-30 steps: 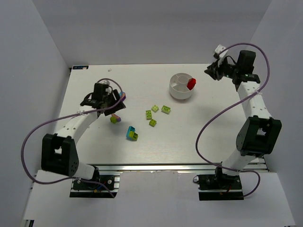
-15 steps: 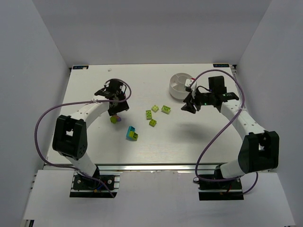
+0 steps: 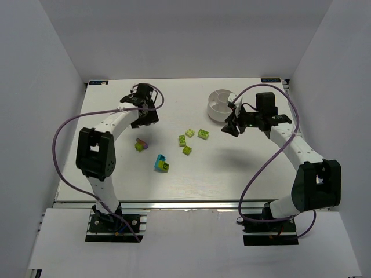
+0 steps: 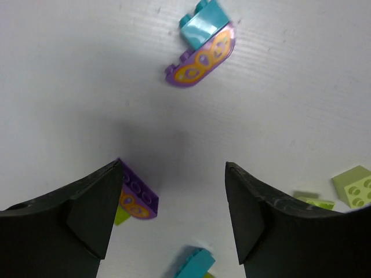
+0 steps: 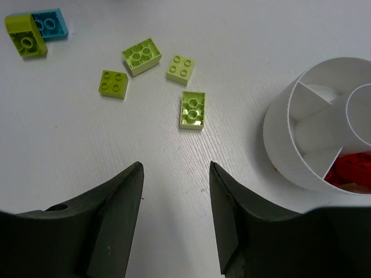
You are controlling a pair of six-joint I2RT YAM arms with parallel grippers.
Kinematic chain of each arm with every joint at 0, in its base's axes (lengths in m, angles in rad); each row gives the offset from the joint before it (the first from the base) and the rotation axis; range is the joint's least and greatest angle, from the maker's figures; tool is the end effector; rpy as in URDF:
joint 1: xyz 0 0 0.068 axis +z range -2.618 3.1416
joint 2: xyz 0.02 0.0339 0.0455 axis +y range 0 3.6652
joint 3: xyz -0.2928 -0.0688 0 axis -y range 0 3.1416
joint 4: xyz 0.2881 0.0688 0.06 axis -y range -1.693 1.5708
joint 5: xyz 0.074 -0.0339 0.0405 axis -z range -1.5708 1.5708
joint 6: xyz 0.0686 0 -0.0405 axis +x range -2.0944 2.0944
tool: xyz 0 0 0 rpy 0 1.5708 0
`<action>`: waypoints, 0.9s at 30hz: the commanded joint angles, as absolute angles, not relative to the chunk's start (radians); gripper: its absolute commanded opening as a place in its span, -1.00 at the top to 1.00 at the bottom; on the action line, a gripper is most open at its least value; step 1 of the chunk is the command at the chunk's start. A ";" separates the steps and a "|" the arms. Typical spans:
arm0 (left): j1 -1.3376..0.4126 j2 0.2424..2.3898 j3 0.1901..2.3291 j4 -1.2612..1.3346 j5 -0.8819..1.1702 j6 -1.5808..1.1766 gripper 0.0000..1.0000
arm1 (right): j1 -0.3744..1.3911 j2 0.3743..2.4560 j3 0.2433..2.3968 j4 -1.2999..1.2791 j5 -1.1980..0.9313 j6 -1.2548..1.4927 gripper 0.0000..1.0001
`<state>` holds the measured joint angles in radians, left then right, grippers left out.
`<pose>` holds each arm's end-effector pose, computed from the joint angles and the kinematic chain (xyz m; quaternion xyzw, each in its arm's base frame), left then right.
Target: Sort the legos into containers by color
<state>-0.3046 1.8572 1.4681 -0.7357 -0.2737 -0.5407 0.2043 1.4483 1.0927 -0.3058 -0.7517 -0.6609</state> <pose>0.4372 -0.1180 0.2142 -0.1437 0.9558 0.0315 0.2544 0.3559 0.1216 0.2838 -0.4967 0.6911 0.2287 0.4726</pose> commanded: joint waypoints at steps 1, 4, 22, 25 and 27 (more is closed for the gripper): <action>-0.299 1.923 1.580 -0.755 -0.275 -0.388 -0.61 | 0.203 1.447 1.088 -0.261 -0.749 -0.646 -0.10; -0.299 1.974 1.623 -0.756 -0.267 -0.299 -0.61 | 0.203 1.448 1.091 -0.259 -0.746 -0.641 -0.10; -0.285 2.108 1.689 -0.621 -0.241 -0.014 -0.42 | 0.204 1.473 1.124 -0.276 -0.739 -0.632 -0.12; -0.276 2.126 1.689 -0.608 -0.229 -0.005 -0.34 | 0.203 1.473 1.129 -0.278 -0.735 -0.630 -0.12; -0.270 2.135 1.690 -0.594 -0.218 -0.005 -0.21 | 0.204 1.473 1.131 -0.281 -0.735 -0.632 -0.12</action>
